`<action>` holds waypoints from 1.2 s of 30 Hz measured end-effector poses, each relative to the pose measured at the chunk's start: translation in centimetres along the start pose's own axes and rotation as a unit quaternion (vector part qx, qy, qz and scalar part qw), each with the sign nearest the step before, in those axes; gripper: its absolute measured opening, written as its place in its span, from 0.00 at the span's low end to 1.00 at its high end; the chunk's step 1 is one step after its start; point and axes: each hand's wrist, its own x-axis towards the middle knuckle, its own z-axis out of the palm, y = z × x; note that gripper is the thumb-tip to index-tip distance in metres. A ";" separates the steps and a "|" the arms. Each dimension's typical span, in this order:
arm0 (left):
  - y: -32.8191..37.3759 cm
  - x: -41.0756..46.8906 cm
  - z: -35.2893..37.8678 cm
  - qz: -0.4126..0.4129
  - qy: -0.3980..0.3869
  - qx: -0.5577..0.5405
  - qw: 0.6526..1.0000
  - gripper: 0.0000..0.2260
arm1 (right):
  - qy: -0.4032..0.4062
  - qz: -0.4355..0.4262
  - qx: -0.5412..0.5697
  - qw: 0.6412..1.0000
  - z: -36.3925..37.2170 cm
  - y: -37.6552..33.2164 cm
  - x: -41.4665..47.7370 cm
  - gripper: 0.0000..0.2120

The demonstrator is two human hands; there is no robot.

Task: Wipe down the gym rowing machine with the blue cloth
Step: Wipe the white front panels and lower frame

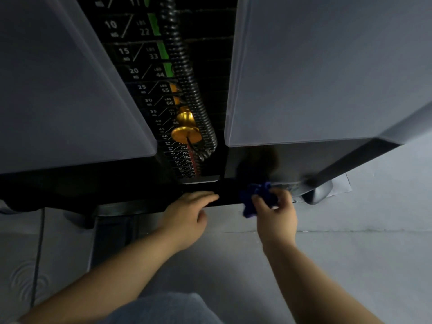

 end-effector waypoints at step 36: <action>0.0 0.3 2.4 0.045 -0.022 0.248 0.967 0.33 | 0.139 0.016 -0.079 0.987 -3.8 0.6 5.8 0.18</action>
